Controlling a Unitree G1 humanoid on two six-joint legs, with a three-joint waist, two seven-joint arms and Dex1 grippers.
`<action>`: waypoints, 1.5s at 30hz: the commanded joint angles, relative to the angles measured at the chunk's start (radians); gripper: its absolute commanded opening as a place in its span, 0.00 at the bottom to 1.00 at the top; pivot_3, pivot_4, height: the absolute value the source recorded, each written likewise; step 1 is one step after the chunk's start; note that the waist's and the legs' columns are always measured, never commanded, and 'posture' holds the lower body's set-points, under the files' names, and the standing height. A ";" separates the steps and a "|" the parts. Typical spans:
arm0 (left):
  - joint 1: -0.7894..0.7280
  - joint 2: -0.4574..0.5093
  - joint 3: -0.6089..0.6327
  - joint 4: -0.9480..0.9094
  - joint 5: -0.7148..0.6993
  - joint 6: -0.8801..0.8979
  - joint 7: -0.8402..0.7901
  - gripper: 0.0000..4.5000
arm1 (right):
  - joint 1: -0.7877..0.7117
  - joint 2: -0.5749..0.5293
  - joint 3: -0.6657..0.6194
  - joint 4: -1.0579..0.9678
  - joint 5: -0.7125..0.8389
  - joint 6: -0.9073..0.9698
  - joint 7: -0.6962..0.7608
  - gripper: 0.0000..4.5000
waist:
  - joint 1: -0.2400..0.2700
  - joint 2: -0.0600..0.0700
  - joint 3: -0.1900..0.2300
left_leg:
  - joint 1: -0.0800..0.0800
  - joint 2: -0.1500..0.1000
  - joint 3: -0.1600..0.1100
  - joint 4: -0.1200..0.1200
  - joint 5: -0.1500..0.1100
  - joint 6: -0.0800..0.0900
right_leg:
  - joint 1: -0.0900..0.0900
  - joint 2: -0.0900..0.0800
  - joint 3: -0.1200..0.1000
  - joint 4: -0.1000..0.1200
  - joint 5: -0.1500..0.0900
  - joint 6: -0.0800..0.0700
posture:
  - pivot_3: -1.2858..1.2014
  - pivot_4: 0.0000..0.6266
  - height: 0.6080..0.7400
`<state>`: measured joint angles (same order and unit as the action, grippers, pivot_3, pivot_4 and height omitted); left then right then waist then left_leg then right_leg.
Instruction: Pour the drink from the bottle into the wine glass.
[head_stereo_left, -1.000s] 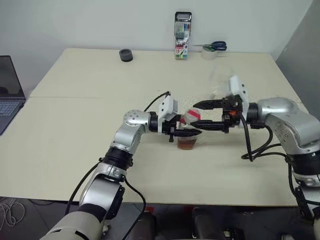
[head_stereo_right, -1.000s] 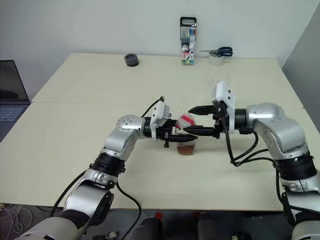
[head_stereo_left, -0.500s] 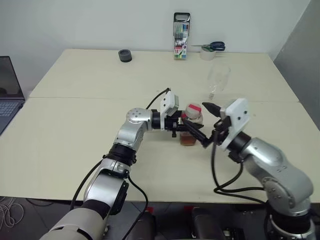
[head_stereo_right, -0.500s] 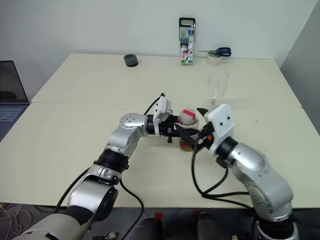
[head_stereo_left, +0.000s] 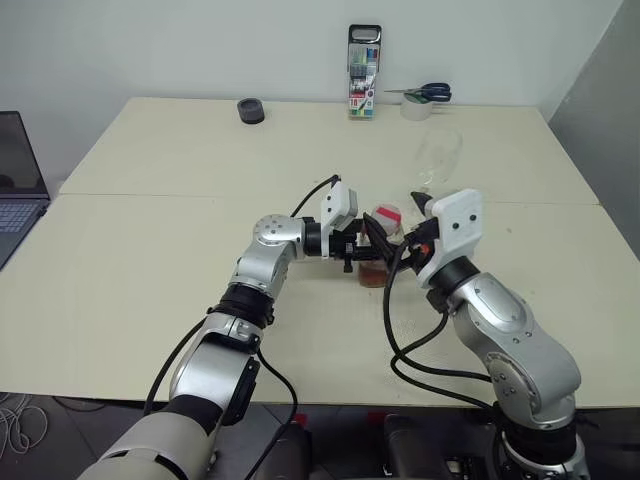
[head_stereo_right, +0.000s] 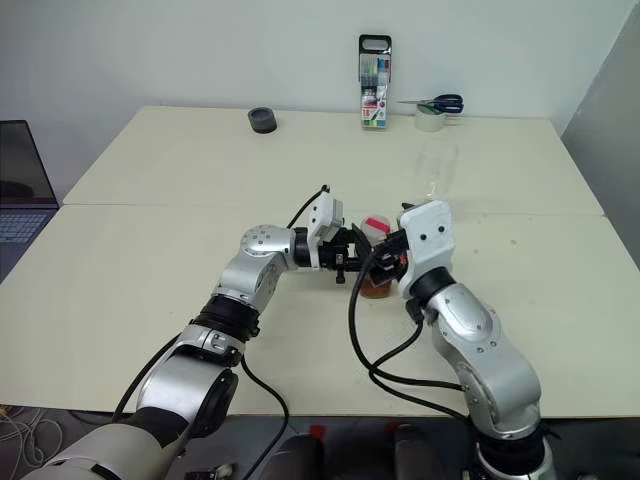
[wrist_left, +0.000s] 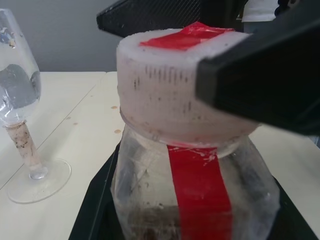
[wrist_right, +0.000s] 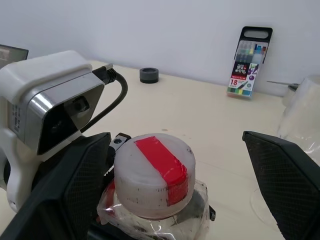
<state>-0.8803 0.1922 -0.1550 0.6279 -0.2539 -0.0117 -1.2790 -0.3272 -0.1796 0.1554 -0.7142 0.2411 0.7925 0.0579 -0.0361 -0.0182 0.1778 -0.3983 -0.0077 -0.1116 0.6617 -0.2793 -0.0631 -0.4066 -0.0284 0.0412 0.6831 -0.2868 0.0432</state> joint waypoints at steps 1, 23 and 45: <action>-0.019 0.004 0.010 -0.026 -0.002 -0.019 -0.008 0.39 | -0.012 0.012 -0.012 -0.006 -0.020 -0.028 -0.007 0.91 | -0.001 0.000 0.000 | 0.000 0.000 0.000 0.000 0.000 0.000 | 0.000 0.000 0.000 0.000 0.000 0.000 | 0.52 0.24 1.00; -0.010 0.036 -0.020 -0.030 0.030 -0.084 -0.100 0.38 | -0.351 -0.553 0.002 0.537 0.195 -0.196 0.978 0.42 | -0.007 0.000 0.000 | 0.002 0.000 0.001 0.000 -0.002 0.004 | 0.002 0.000 0.000 -0.001 0.001 0.001 | 0.52 0.24 1.00; -0.052 -0.008 0.038 0.030 0.018 -0.041 0.041 0.38 | -0.032 -0.208 -0.177 -0.087 0.193 0.073 0.169 0.96 | 0.000 0.000 0.000 | 0.000 0.000 0.002 0.002 -0.002 0.003 | -0.001 -0.001 0.002 0.003 0.001 0.001 | 0.52 0.24 1.00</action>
<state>-0.8936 0.1908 -0.1410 0.6708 -0.2288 -0.0202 -1.2492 -0.3407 -0.4016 -0.0349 -0.7534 0.4922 0.8823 0.3176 -0.0360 -0.0177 0.1778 -0.3982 -0.0082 -0.1096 0.6646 -0.2811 -0.0599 -0.4073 -0.0291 0.0432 0.6869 -0.2858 0.0444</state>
